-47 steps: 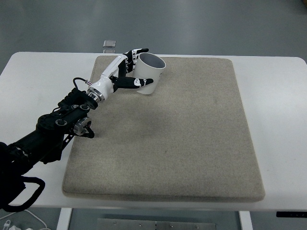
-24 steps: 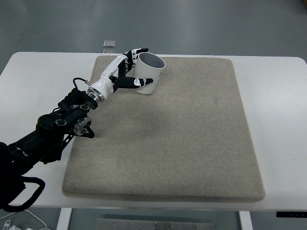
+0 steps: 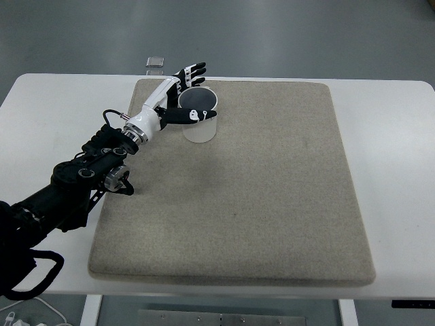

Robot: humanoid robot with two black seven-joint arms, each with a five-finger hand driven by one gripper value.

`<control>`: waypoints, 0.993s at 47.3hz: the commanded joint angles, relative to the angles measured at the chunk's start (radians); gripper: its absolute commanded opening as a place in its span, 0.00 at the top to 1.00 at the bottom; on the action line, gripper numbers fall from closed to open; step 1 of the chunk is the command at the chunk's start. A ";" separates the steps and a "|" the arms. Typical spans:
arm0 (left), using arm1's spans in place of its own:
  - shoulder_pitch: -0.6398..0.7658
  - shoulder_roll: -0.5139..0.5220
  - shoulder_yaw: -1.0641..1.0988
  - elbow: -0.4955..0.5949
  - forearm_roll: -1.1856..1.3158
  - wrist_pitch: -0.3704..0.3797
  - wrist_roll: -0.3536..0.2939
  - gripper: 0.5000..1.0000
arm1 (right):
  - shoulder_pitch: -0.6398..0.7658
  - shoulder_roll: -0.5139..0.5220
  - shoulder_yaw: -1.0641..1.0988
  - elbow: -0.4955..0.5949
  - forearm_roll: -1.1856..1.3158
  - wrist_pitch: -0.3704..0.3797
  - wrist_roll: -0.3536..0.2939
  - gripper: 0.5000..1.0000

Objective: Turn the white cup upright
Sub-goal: 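Open the left hand fingers and pull away from the cup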

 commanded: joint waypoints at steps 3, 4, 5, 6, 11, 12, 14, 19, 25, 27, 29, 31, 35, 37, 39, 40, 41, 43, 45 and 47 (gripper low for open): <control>-0.002 0.000 -0.003 -0.006 -0.002 0.003 0.000 0.02 | 0.000 0.000 0.000 0.000 0.000 0.000 0.000 0.14; -0.002 0.000 -0.003 -0.007 -0.002 0.003 0.000 0.02 | 0.000 0.000 0.000 -0.001 0.000 0.000 0.000 0.14; -0.002 0.000 -0.005 -0.009 -0.002 0.003 0.000 0.02 | -0.001 0.000 0.000 0.000 0.000 0.000 0.000 0.14; -0.002 0.000 -0.006 -0.010 -0.002 0.003 0.000 0.02 | 0.000 0.000 0.000 -0.001 0.000 0.000 0.000 0.14; -0.005 -0.002 -0.009 -0.013 -0.002 0.003 0.000 0.02 | 0.000 0.000 0.000 0.000 0.000 0.000 0.000 0.14; -0.006 -0.002 -0.009 -0.015 -0.002 0.003 0.000 0.02 | 0.000 0.000 -0.001 0.000 0.000 0.000 0.000 0.14; -0.009 -0.002 -0.011 -0.015 -0.002 0.003 0.000 0.02 | 0.000 0.000 0.000 0.000 0.000 0.000 0.000 0.14; -0.015 -0.002 -0.011 -0.016 -0.002 0.003 0.000 0.02 | -0.001 0.000 0.000 0.000 0.000 0.000 0.000 0.14; -0.017 0.005 -0.014 -0.053 -0.003 0.003 0.000 0.02 | 0.000 0.000 0.000 -0.001 0.000 0.000 0.000 0.14; -0.017 0.006 -0.015 -0.062 -0.003 0.003 0.000 0.02 | 0.000 0.000 0.000 0.000 0.000 0.000 0.000 0.14; -0.018 0.008 -0.015 -0.067 -0.003 0.003 0.000 0.02 | 0.000 0.000 0.000 0.000 0.000 0.000 0.000 0.14; -0.021 0.008 -0.017 -0.067 -0.003 0.004 0.000 0.02 | -0.001 0.000 0.000 0.000 0.000 0.000 0.000 0.14; -0.038 0.009 -0.019 -0.067 -0.011 0.006 0.000 0.02 | 0.000 0.000 0.000 0.000 0.000 0.000 0.000 0.14; -0.041 0.011 -0.017 -0.067 -0.021 0.006 0.000 0.02 | 0.000 0.000 0.000 -0.001 0.000 0.000 0.000 0.14; -0.049 0.011 -0.017 -0.069 -0.029 0.006 0.000 0.02 | 0.000 0.000 0.000 0.000 0.000 0.000 0.000 0.14; -0.054 0.012 -0.017 -0.072 -0.032 0.006 0.000 0.02 | 0.000 0.000 0.000 0.000 0.000 0.000 0.000 0.14; -0.057 0.014 -0.017 -0.073 -0.035 0.006 0.000 0.02 | 0.000 0.000 0.000 0.000 0.000 0.000 0.000 0.14; -0.063 0.015 -0.017 -0.073 -0.043 0.006 0.000 0.02 | 0.000 0.000 0.000 0.000 0.000 0.000 0.000 0.14; -0.071 0.020 -0.017 -0.073 -0.052 0.006 0.000 0.02 | 0.000 0.000 0.000 0.000 0.000 0.000 0.000 0.14; -0.078 0.026 -0.019 -0.075 -0.061 0.006 0.000 0.02 | 0.000 0.000 0.000 0.000 0.000 0.000 0.000 0.14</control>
